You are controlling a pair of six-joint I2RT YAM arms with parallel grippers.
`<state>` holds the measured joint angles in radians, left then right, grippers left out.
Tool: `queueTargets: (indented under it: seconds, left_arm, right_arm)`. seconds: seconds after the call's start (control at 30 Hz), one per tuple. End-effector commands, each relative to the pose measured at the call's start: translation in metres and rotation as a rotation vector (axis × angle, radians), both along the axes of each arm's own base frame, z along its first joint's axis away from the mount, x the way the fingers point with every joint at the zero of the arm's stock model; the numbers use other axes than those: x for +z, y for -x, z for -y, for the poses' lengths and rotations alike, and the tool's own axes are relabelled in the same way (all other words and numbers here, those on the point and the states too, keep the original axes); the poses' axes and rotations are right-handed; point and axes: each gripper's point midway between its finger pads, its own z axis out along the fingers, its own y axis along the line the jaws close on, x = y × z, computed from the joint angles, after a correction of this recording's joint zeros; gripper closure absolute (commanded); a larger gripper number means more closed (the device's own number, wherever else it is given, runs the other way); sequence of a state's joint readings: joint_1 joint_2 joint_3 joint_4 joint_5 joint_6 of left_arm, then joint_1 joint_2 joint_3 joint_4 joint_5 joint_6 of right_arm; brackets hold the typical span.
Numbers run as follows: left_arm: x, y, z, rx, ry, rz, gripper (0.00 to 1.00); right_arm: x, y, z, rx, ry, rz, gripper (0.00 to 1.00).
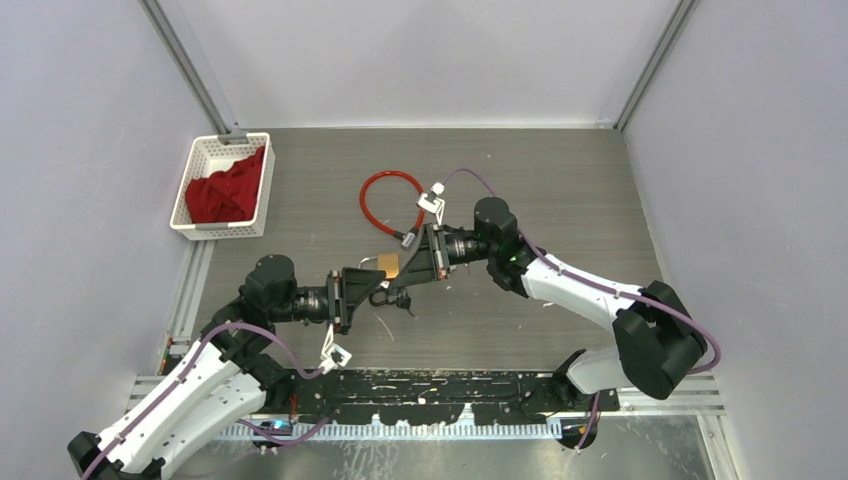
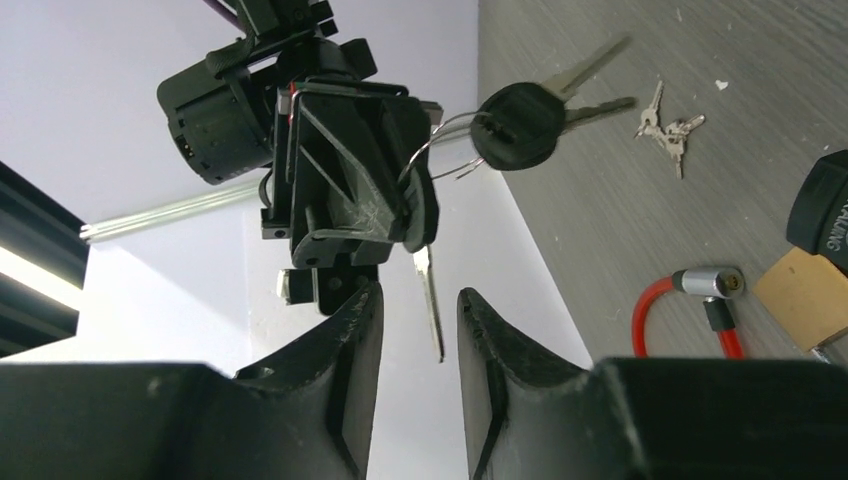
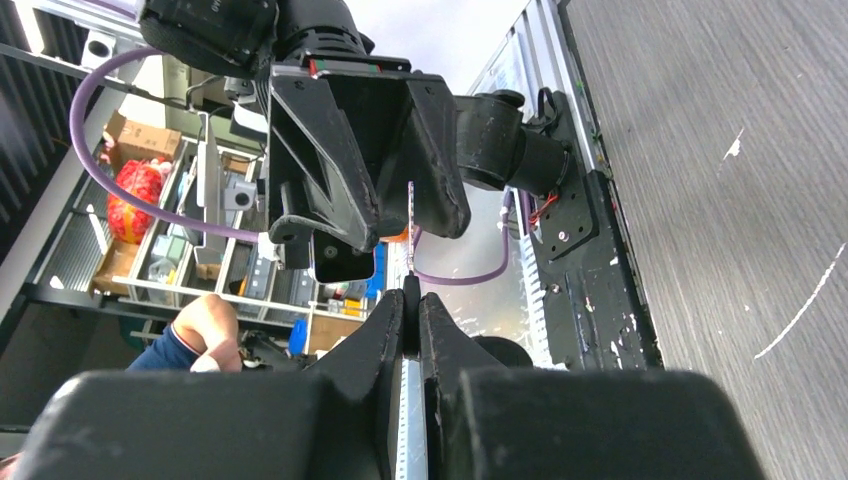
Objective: Unlock with the key
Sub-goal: Pick up the key from the center of the board.
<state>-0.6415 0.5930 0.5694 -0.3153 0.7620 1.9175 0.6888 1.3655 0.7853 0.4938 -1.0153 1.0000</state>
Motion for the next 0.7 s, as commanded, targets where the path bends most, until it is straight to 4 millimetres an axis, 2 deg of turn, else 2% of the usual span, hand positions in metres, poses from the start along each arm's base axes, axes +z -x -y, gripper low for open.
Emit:
queueTargets:
  seconds: [0.0, 0.1, 0.23, 0.3, 0.5, 0.53, 0.6, 0.67]
  left_arm:
    - [0.027, -0.007, 0.002, 0.026, 0.068, 0.043, 0.69]
    - [0.029, -0.004, 0.001, 0.019, 0.081, 0.040, 0.76]
    - [0.028, 0.003, 0.000, -0.004, 0.083, 0.033, 0.94]
    - [0.023, 0.010, -0.001, -0.020, 0.070, 0.018, 0.97]
    - [0.011, 0.022, -0.006, -0.044, 0.054, -0.025, 0.94]
    - [0.011, 0.023, -0.007, -0.043, 0.056, -0.033, 0.91]
    - [0.011, 0.024, -0.007, -0.039, 0.061, -0.047, 0.78]
    - [0.012, 0.024, -0.008, -0.037, 0.067, -0.046, 0.73]
  right_arm:
    - [0.007, 0.005, -0.005, 0.026, -0.032, 0.050, 0.99]
    - [0.006, 0.004, -0.006, 0.023, -0.029, 0.046, 0.99]
    - [0.004, 0.003, -0.008, 0.014, -0.028, 0.041, 0.99]
    - [0.004, 0.002, -0.008, 0.008, -0.033, 0.034, 0.99]
    - [0.005, -0.001, -0.010, -0.006, -0.048, 0.028, 0.99]
    - [0.005, -0.001, -0.011, -0.005, -0.057, 0.025, 0.99]
    - [0.007, -0.002, -0.012, -0.007, -0.076, 0.016, 0.99]
    - [0.008, -0.002, -0.013, -0.006, -0.093, 0.007, 0.99]
